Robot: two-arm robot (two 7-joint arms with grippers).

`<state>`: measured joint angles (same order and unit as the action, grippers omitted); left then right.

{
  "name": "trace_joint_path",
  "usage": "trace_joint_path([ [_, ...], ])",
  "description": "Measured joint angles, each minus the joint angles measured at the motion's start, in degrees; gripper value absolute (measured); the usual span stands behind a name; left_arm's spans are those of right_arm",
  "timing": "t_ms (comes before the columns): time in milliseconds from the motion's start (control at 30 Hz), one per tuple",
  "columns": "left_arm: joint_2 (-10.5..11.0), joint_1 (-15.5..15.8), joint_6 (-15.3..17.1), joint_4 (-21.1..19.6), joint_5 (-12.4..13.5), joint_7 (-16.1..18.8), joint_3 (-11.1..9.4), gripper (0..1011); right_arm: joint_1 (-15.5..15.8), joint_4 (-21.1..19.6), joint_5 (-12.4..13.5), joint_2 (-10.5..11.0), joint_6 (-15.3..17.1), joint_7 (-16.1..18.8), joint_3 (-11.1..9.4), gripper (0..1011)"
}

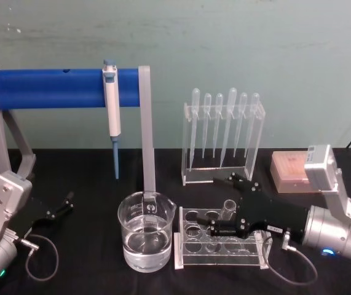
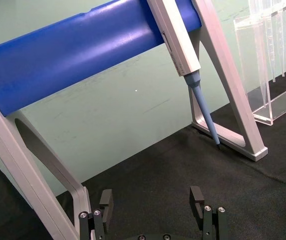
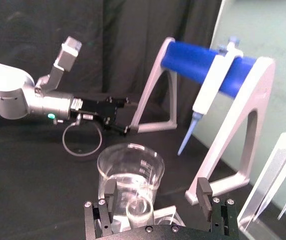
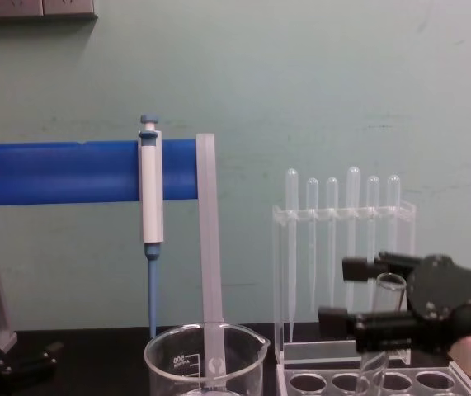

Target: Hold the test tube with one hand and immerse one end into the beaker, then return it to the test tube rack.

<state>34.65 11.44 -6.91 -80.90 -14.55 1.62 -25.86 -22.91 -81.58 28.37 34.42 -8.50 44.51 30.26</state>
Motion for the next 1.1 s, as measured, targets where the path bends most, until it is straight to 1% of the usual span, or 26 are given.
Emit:
trace_joint_path([
  [133,0.00,0.00,0.00,0.00,0.00,0.00,0.00,1000,1.03,-3.15,-1.01,0.66,-1.49,-1.63,-1.14,1002],
  [233,0.00,0.00,0.00,0.00,0.00,0.00,0.00,1000,1.68,-4.34,-1.34,0.78,-2.56,-2.36,-1.85,1002],
  [300,0.00,0.00,0.00,0.00,0.00,0.00,0.00,1000,2.80,-5.21,-1.39,0.56,-4.84,-3.05,-2.99,1002],
  [400,0.00,0.00,0.00,0.00,0.00,0.00,0.00,1000,3.66,-5.33,-1.28,0.08,-6.98,-3.32,-3.87,1002],
  [433,0.00,0.00,0.00,0.00,0.00,0.00,0.00,1000,4.43,-5.44,-1.26,-0.27,-8.42,-3.73,-4.55,1002],
  [467,0.00,0.00,0.00,0.00,0.00,0.00,0.00,1000,4.83,-5.50,-1.28,-0.44,-9.08,-4.02,-4.91,1002],
  [500,0.00,0.00,0.00,0.00,0.00,0.00,0.00,1000,5.27,-5.61,-1.32,-0.60,-9.76,-4.45,-5.29,1002],
  [533,0.00,0.00,0.00,0.00,0.00,0.00,0.00,1000,6.33,-5.91,-1.52,-0.90,-11.05,-5.63,-6.15,1002],
  [567,0.00,0.00,0.00,0.00,0.00,0.00,0.00,1000,6.33,-5.91,-1.52,-0.90,-11.05,-5.63,-6.15,1002],
  [600,0.00,0.00,0.00,0.00,0.00,0.00,0.00,1000,7.49,-6.28,-1.89,-1.24,-12.46,-7.15,-7.14,1002],
  [667,0.00,0.00,0.00,0.00,0.00,0.00,0.00,1000,8.78,-6.57,-2.14,-1.65,-13.98,-8.54,-8.25,1002],
  [700,0.00,0.00,0.00,0.00,0.00,0.00,0.00,1000,10.12,-6.92,-2.53,-2.09,-15.50,-10.40,-9.49,1002],
  [733,0.00,0.00,0.00,0.00,0.00,0.00,0.00,1000,10.61,-7.08,-2.80,-2.26,-15.99,-11.21,-9.94,1002],
  [767,0.00,0.00,0.00,0.00,0.00,0.00,0.00,1000,12.09,-7.61,-3.75,-2.77,-16.97,-13.54,-11.29,1000],
  [800,0.00,0.00,0.00,0.00,0.00,0.00,0.00,1000,12.72,-7.88,-4.29,-3.03,-17.22,-14.66,-11.85,1002],
  [833,0.00,0.00,0.00,0.00,0.00,0.00,0.00,1000,13.27,-8.15,-4.90,-3.25,-17.31,-15.91,-12.32,1002],
  [867,0.00,0.00,0.00,0.00,0.00,0.00,0.00,1000,14.32,-8.84,-6.02,-3.64,-16.92,-18.20,-13.23,1002],
  [900,0.00,0.00,0.00,0.00,0.00,0.00,0.00,1000,14.86,-9.25,-6.55,-3.83,-16.42,-19.29,-13.68,1002],
  [967,0.00,0.00,0.00,0.00,0.00,0.00,0.00,1000,15.87,-9.98,-7.67,-4.22,-14.57,-21.65,-14.38,1002],
  [1000,0.00,0.00,0.00,0.00,0.00,0.00,0.00,1000,16.69,-10.60,-8.48,-4.56,-12.54,-23.68,-14.90,1002],
  [1067,0.00,0.00,0.00,0.00,0.00,0.00,0.00,1000,17.46,-11.18,-9.07,-5.02,-10.14,-25.52,-15.36,1002],
  [1100,0.00,0.00,0.00,0.00,0.00,0.00,0.00,1000,17.98,-11.35,-9.15,-5.59,-7.73,-26.96,-15.72,1002],
])
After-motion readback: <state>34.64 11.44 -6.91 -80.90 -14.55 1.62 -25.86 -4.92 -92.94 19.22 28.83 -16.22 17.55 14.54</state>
